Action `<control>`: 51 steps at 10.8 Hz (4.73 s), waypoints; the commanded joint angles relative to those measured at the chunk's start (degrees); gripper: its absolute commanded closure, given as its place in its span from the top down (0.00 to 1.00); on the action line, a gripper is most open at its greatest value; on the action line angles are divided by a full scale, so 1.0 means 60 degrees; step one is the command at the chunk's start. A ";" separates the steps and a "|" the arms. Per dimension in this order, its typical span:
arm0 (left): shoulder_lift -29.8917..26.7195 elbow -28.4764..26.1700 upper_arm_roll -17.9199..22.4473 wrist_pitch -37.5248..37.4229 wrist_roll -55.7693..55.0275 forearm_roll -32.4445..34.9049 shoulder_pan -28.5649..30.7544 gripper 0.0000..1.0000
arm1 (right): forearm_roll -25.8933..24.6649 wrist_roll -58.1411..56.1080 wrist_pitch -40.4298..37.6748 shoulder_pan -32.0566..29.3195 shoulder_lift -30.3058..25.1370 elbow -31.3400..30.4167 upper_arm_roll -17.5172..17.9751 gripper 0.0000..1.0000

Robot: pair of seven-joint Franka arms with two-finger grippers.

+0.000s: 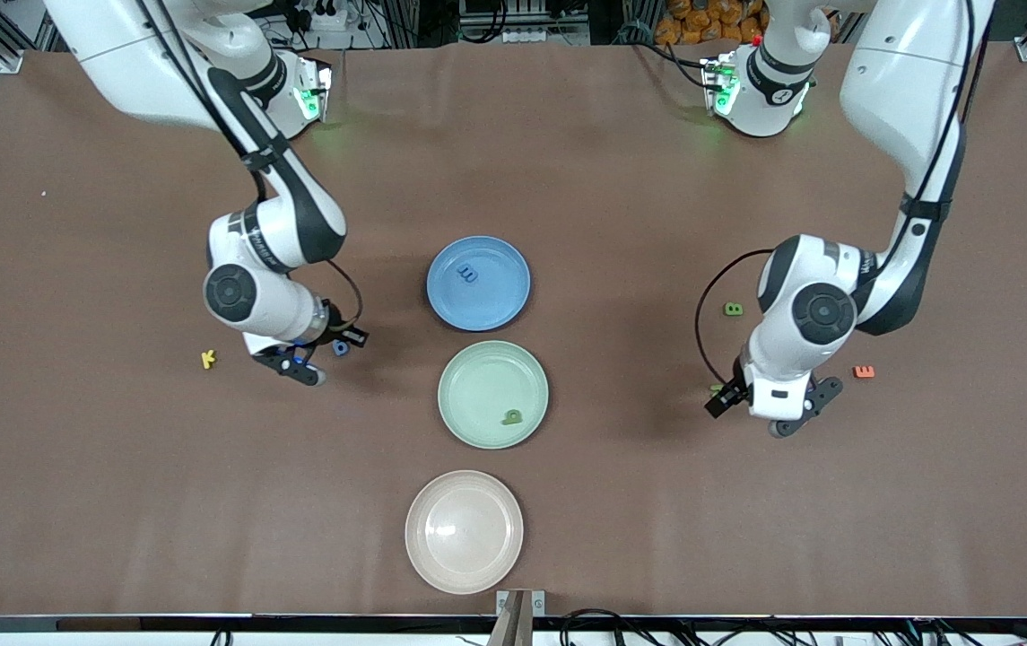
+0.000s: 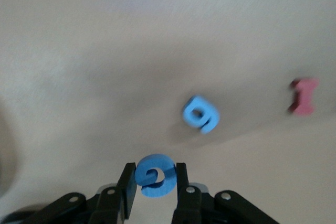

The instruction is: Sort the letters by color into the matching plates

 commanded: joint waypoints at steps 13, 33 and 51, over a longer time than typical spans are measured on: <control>-0.1566 -0.4308 -0.1368 0.0957 0.3761 0.0663 0.1015 1.00 | 0.0195 0.5016 0.0620 0.2516 0.0689 0.0307 0.1390 0.12; -0.1743 -0.6038 -0.1617 0.4092 0.6152 0.1147 0.2234 1.00 | -0.0407 0.3804 -0.0915 0.0952 -0.0452 0.0043 0.1391 0.81; -0.1072 -0.2763 -0.2013 0.3989 0.0168 0.1029 0.1197 0.00 | -0.4214 -0.5516 -0.0011 -0.1409 0.0322 -0.0016 0.1347 0.76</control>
